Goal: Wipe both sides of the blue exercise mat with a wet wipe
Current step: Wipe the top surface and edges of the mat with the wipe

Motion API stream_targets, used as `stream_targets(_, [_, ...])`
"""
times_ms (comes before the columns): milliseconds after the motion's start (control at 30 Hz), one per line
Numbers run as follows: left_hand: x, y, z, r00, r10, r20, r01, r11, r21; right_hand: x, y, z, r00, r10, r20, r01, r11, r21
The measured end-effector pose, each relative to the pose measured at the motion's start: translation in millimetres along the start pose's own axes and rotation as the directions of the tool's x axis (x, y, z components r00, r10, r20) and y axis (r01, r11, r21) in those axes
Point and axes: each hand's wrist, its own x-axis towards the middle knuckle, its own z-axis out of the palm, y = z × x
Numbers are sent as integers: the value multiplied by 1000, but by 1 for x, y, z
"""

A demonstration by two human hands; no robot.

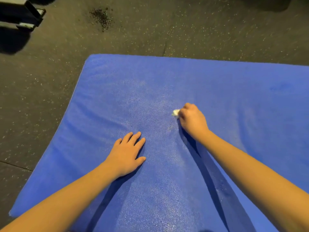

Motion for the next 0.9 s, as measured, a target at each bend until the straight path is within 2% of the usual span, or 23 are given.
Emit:
stream_targets(33, [0, 0, -1, 1000, 3, 8, -3, 1000, 13, 3, 1, 2, 993, 108, -40, -108, 994, 0])
stream_targets(67, [1, 0, -3, 1000, 10, 13, -11, 999, 34, 2, -3, 6, 994, 104, -42, -104, 995, -1])
stream_targets(133, [4, -1, -8, 1000, 23, -16, -23, 999, 31, -11, -19, 13, 990, -126, 61, 123, 991, 50])
stream_targets(167, [7, -1, -11, 999, 20, -35, -19, 1000, 5, -20, -25, 15, 956, -266, 126, 256, 963, 86])
stream_targets(200, [11, -1, -13, 999, 10, -53, -11, 1000, -25, -23, -24, 16, 915, -361, 179, 351, 933, 83])
stream_targets(233, [16, -2, -15, 998, 6, -66, -9, 999, -39, -19, -20, 14, 899, -393, 193, 388, 919, 64])
stream_targets(267, [20, -2, -16, 998, 7, -67, -9, 999, -35, -11, -13, 11, 920, -357, 161, 354, 934, 46])
stream_targets(333, [26, -1, -18, 999, 17, -34, -18, 1000, -1, 9, -2, 7, 994, -105, 29, 104, 993, 48])
stream_targets(367, [28, 0, -18, 1000, 23, -16, -23, 1000, 13, 17, 2, 7, 998, 52, -23, -51, 998, 39])
stream_targets(400, [29, 0, -17, 1000, 24, -4, -24, 1000, 19, 19, 3, 9, 990, 129, -53, -129, 992, 8])
stream_targets(433, [29, 1, -16, 1000, 25, 0, -25, 999, 22, 16, 0, 12, 993, 104, -52, -104, 995, -2])
stream_targets(467, [28, 1, -16, 1000, 25, 1, -25, 999, 27, 9, -6, 13, 1000, 12, -16, -11, 1000, 24])
stream_targets(533, [29, 1, -16, 1000, 26, -3, -26, 999, 39, -9, -14, 14, 964, -242, 109, 238, 970, 52])
stream_targets(567, [30, 1, -17, 1000, 29, -4, -29, 998, 47, -12, -11, 12, 935, -317, 157, 315, 948, 38])
stream_targets(600, [31, 1, -18, 999, 33, 1, -33, 998, 61, -6, -4, 9, 929, -328, 172, 331, 944, 15])
stream_targets(633, [31, 1, -19, 999, 35, 12, -35, 997, 73, 4, 3, 8, 951, -271, 151, 274, 962, 3])
stream_targets(667, [32, 1, -20, 999, 34, 27, -36, 996, 82, 16, 8, 6, 985, -156, 79, 156, 988, 0])
stream_targets(733, [32, 1, -22, 998, 39, 54, -44, 994, 97, 31, 13, 7, 997, 60, -58, -60, 998, -9])
stream_targets(767, [32, 1, -25, 997, 41, 70, -48, 993, 107, 30, 7, 7, 996, 59, -63, -59, 998, 1])
stream_targets(833, [33, 1, -32, 993, 50, 104, -63, 990, 126, 20, -11, 8, 988, -133, 82, 129, 990, 56])
stream_targets(900, [35, 0, -40, 988, 61, 145, -81, 987, 137, 12, -12, 8, 936, -309, 170, 306, 951, 48])
